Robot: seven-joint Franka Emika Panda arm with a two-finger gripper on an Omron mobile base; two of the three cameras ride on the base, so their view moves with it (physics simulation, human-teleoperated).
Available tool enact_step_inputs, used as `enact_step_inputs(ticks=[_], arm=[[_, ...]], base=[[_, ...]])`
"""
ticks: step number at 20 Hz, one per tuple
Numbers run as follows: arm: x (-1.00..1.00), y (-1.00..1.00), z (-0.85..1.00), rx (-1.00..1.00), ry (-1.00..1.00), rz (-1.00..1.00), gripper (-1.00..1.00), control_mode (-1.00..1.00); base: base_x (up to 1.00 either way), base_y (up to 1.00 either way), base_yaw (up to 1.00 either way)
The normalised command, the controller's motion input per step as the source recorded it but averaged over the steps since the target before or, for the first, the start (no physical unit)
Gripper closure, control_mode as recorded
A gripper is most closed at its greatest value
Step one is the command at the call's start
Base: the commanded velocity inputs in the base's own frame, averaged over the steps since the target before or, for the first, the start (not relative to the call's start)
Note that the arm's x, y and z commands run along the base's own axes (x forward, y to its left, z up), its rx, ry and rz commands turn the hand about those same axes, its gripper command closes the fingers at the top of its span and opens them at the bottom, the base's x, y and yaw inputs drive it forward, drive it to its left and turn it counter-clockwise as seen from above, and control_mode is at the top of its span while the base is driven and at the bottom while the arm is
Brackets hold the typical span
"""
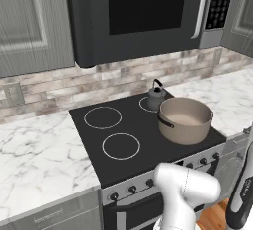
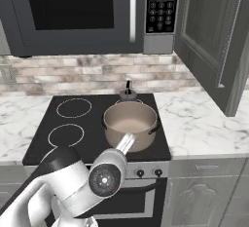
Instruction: Pick the kettle from the cabinet and place it on a stove burner. Then pick the pot from the counter and place it on another stove burner. Finally, turn both burners on.
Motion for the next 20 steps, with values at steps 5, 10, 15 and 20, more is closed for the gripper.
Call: enact_step_inputs(ticks=[5,10,15,20], arm=[[-0.08,-0.12,-0.27,0.15,-0.01,-0.04,-1.0,-1.0],[0.0,-0.07,-0.29,0.13,-0.01,0.0,-1.0,-1.0],[0.0,-0.07,-0.3,0.15,-0.02,0.0,-1.0,-1.0],[0.0,-0.08,-0.16,0.16,0.0,0.0,-1.0,-1.0]], base=[[0.0,0.0,0.0],[0.0,0.0,0.0],[0.0,0.0,0.0],[0.0,0.0,0.0]])
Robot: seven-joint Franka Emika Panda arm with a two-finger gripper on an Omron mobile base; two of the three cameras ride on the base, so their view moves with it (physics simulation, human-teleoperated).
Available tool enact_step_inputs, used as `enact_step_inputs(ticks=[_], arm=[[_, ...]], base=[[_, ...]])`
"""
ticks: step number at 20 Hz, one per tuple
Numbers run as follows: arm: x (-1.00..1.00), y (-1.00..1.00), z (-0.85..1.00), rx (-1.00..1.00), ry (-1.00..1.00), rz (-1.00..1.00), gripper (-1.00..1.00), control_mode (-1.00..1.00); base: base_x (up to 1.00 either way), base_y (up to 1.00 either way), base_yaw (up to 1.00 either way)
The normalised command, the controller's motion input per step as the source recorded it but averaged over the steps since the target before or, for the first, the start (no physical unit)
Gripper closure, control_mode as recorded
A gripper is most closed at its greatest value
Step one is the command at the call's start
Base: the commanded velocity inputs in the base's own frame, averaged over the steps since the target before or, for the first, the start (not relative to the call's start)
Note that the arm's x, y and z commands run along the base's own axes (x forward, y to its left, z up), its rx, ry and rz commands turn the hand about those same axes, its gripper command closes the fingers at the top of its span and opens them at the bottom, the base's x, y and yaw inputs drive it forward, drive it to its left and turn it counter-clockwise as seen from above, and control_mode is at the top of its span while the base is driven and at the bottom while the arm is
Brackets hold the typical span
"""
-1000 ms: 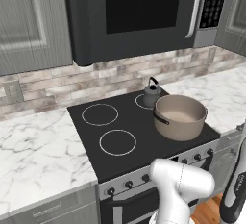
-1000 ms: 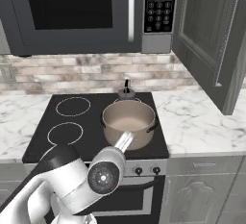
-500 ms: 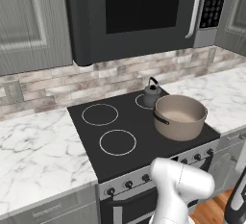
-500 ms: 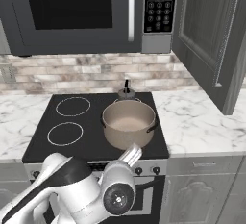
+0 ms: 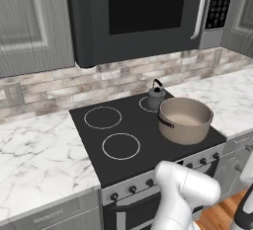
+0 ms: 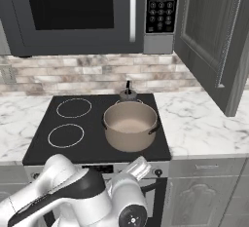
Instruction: Pick the kettle from the cabinet and place it on a stove burner. Then pick the pot from the counter and place it on another stove burner. Finally, turn both burners on.
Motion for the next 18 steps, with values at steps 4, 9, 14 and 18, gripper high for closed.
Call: enact_step_inputs(ticks=[4,9,14,18], arm=[[0.02,-0.01,-0.22,0.16,0.0,0.0,-1.0,-1.0],[0.18,0.0,-0.28,0.17,0.0,0.0,-1.0,-1.0],[0.29,0.0,-0.33,0.18,0.0,0.0,-1.0,-1.0],[0.23,0.0,-0.35,0.16,-0.01,0.0,-1.0,-1.0]], base=[[0.0,0.0,0.0],[0.0,0.0,0.0],[0.0,0.0,0.0],[0.0,0.0,0.0]])
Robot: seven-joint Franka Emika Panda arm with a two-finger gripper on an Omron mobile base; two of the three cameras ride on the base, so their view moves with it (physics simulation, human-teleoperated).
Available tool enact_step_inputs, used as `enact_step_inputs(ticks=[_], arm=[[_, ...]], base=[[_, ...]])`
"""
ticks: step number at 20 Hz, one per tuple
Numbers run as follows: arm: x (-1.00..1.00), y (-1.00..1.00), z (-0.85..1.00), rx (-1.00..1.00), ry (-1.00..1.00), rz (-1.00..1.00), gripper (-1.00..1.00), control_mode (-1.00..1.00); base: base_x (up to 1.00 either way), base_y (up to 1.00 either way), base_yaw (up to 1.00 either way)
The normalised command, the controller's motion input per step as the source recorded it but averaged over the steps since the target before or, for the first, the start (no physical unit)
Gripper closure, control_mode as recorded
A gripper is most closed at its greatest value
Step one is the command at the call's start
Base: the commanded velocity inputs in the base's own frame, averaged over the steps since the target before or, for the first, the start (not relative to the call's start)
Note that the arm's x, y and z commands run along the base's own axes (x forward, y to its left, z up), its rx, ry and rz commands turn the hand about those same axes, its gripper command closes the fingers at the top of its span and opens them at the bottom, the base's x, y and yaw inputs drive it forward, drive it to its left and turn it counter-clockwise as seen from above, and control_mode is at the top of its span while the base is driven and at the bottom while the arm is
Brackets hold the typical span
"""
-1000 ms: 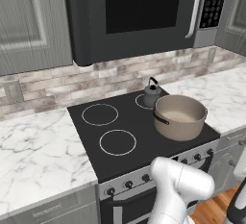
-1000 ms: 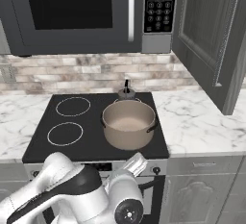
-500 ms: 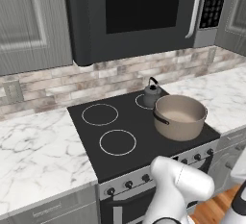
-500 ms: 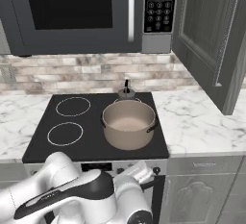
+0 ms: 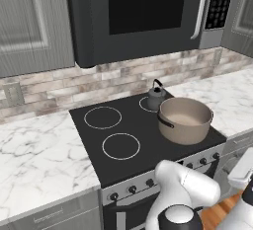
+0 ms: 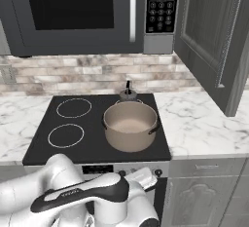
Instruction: Pick the kettle from the cabinet and place it on a stove burner. Then pick the pot from the counter and place it on another stove burner. Finally, turn both burners on.
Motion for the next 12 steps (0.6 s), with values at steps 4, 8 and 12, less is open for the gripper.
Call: enact_step_inputs(ticks=[4,8,12], arm=[[0.03,-0.01,-0.29,0.08,0.01,0.0,-1.0,-1.0],[0.11,-0.04,-0.2,0.0,0.0,0.0,-1.0,-1.0],[0.25,-0.07,-0.16,0.0,-0.02,0.0,-1.0,-1.0]], base=[[0.0,0.0,0.0],[0.0,0.0,0.0],[0.0,0.0,0.0]])
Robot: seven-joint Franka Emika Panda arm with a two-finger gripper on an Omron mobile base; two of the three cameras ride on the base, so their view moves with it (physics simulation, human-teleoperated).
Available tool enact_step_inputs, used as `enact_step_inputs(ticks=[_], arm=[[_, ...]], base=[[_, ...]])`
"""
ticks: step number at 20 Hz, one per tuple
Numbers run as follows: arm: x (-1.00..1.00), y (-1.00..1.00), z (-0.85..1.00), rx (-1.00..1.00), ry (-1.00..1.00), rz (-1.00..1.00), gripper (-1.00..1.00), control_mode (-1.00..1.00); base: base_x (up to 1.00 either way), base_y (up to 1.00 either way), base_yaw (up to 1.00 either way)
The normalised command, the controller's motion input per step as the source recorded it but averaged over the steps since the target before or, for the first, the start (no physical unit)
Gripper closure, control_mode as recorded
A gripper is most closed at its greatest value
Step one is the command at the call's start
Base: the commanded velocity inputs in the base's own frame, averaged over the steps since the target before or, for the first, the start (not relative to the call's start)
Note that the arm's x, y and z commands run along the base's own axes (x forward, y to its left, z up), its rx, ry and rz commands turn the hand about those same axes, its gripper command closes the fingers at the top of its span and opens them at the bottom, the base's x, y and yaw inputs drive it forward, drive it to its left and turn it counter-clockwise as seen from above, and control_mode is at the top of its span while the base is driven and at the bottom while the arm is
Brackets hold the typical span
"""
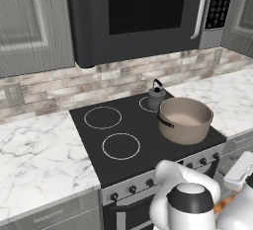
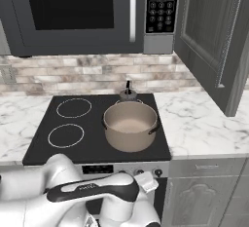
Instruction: Pick the kettle from the cabinet and place it on a stove burner. Then pick the pot from the counter and place it on another stove burner. Finally, turn both burners on.
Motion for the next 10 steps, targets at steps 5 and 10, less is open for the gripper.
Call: enact_step_inputs(ticks=[5,10], arm=[[0.2,-0.16,-0.24,0.0,-0.05,0.0,-1.0,-1.0],[0.15,-0.1,-0.26,0.0,-0.06,0.0,-1.0,-1.0]], base=[[0.0,0.0,0.0],[0.0,0.0,0.0]])
